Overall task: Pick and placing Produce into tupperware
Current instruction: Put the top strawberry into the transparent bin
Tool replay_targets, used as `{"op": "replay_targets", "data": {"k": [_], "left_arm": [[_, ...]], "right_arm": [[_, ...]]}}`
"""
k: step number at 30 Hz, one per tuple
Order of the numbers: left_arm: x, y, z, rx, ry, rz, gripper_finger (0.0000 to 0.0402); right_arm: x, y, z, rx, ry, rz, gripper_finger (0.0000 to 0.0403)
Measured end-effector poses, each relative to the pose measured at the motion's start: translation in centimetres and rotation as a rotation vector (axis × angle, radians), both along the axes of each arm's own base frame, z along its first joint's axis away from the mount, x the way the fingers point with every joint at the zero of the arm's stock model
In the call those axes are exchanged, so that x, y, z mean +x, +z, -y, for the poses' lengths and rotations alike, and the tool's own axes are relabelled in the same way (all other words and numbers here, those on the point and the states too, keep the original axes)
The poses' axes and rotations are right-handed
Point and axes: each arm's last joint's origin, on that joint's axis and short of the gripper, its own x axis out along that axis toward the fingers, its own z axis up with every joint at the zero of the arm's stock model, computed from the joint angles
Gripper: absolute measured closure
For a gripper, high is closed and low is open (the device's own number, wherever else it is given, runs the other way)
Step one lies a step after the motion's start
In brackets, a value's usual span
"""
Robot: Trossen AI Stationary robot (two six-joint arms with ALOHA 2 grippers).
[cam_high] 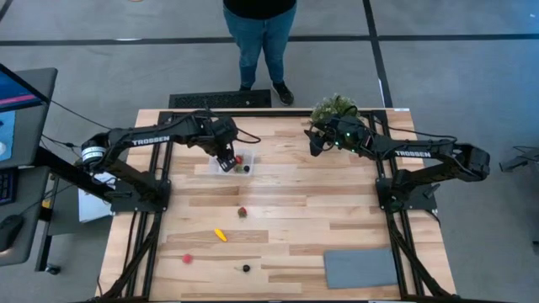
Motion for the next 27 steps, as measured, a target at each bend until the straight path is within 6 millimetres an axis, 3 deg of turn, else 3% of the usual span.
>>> {"op": "replay_targets", "data": {"k": [7, 27], "left_arm": [[0.3, -0.4, -0.2, 0.005, -0.001, -0.003, 0.0268], [2.4, -6.6, -2.6, -0.062, -0.039, -0.201, 0.0268]], "right_arm": [[0.0, 0.0, 0.0, 0.0, 0.0, 0.0, 0.0159], [0.0, 0.0, 0.0, -0.001, 0.0, 0.003, 0.0159]]}}
